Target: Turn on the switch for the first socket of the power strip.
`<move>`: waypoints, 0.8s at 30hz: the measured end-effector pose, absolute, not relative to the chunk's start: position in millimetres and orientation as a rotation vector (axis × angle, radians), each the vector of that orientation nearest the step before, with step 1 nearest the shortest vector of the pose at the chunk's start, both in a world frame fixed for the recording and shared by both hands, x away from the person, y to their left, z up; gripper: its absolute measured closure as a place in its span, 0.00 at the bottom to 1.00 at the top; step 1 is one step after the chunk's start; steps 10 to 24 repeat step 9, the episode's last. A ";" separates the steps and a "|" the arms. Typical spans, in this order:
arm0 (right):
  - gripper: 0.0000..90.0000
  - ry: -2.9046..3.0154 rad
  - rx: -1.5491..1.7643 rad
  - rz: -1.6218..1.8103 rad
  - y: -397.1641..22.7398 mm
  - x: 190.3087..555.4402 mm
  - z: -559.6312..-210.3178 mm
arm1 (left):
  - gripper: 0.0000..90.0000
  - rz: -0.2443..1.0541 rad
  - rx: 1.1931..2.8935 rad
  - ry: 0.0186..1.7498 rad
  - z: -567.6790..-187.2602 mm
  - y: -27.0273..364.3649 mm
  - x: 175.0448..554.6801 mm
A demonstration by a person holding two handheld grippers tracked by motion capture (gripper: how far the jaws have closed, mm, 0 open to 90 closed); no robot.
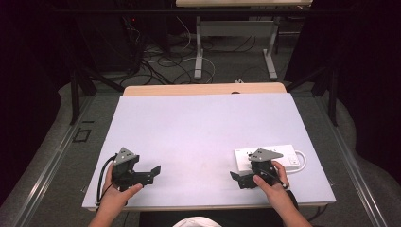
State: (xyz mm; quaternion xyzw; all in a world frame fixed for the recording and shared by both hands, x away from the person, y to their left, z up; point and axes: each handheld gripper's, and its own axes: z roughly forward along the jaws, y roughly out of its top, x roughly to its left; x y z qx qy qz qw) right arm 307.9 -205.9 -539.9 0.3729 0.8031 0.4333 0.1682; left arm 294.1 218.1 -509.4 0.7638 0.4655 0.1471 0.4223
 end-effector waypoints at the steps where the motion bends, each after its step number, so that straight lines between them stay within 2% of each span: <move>1: 0.01 2.292 1.073 1.225 -205.6 307.7 -539.9 | 0.05 0.371 1.909 1.171 -509.4 218.1 294.1; 24: 0.02 2.291 1.068 1.230 -204.8 307.7 -540.3 | 0.05 0.376 1.908 1.169 -509.3 218.6 293.9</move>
